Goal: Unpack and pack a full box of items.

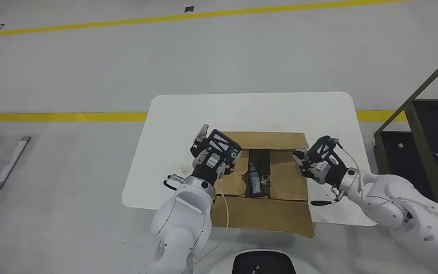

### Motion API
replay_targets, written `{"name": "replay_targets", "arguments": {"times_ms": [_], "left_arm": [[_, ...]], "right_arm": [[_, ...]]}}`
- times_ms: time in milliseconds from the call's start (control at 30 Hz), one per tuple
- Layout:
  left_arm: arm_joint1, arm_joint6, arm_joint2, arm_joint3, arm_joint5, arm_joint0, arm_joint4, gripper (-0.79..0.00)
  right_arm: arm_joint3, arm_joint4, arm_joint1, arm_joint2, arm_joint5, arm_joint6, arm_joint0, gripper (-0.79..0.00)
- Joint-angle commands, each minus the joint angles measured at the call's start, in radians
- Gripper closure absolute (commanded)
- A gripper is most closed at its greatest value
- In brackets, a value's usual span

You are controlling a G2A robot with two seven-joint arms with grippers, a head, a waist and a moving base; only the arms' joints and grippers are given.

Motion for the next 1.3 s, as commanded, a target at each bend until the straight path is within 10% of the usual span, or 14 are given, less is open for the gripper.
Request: {"name": "replay_targets", "arguments": {"times_ms": [0,600,1067,1267], "left_arm": [[0.001,-0.002,-0.005,-0.003,0.005,0.002,0.002,-0.785],[0.005,-0.006,-0.026,-0.006,0.014,0.007,-0.001,-0.785],[0.008,-0.006,-0.03,0.011,0.006,0.001,-0.02,-0.785],[0.009,-0.004,-0.026,0.015,0.0,-0.007,-0.017,-0.785]], "right_arm": [[0.039,-0.014,-0.02,-0.054,0.032,0.011,0.068,0.0],[0.452,0.179,-0.178,-0.227,0.177,-0.077,0.439,0.0],[0.633,0.229,-0.246,-0.295,0.126,0.063,0.539,0.0],[0.576,0.203,-0.233,-0.22,0.038,-0.074,0.495,0.0]]}}
